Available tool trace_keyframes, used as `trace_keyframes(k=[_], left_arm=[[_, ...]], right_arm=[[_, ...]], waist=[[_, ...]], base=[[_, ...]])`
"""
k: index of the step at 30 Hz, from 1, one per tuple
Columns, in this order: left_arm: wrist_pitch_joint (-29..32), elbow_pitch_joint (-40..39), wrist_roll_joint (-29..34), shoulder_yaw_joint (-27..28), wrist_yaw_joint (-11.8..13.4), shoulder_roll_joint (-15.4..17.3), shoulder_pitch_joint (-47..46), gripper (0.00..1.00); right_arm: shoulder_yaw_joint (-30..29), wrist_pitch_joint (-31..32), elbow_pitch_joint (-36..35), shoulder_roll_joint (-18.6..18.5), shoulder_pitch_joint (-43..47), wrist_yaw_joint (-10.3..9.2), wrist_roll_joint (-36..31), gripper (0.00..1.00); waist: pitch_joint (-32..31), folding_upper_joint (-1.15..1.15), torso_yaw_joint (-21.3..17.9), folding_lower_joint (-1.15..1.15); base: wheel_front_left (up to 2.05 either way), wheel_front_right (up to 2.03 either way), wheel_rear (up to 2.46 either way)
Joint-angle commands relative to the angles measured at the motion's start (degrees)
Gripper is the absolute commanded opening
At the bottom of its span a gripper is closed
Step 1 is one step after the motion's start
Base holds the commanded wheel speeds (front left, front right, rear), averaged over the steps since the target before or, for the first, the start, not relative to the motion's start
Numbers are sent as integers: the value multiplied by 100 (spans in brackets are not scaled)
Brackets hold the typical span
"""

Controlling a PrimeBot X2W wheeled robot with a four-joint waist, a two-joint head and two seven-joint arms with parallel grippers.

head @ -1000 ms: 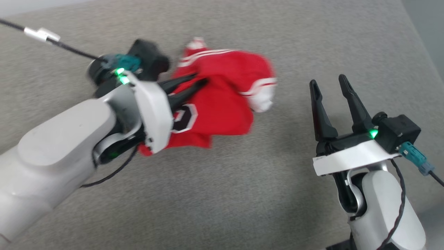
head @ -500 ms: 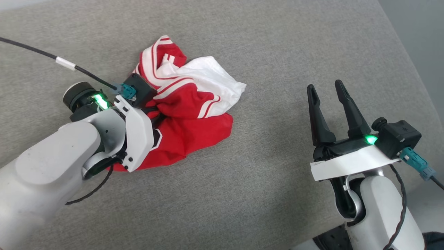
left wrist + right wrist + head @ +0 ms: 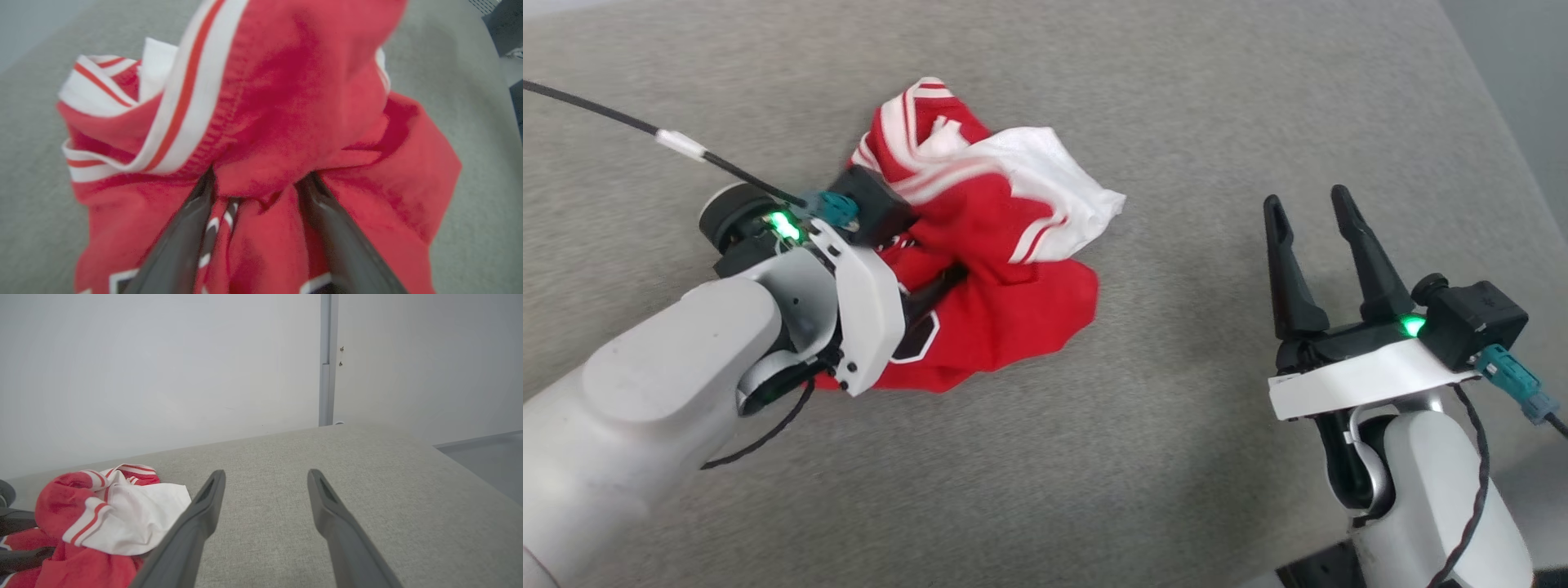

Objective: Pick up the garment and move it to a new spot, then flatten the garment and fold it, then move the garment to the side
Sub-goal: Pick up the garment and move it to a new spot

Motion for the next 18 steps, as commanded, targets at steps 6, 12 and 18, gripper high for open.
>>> trace_keyframes(k=[6,12,18], left_arm=[[-1105,39,-556,-9,22,-85,73,100],[-2193,424,-1311,493,22,-205,765,100],[-2306,970,-1127,1617,39,-494,1791,100]], right_arm=[[-266,-29,168,-6,-11,-1,-423,100],[-526,-29,340,-8,105,-2,-785,100],[-987,-29,513,-29,318,-1,-1115,100]], waist=[[-517,0,817,0],[-893,0,1412,0],[-1210,0,1997,0]], base=[[0,0,0],[0,0,0],[0,0,0]])
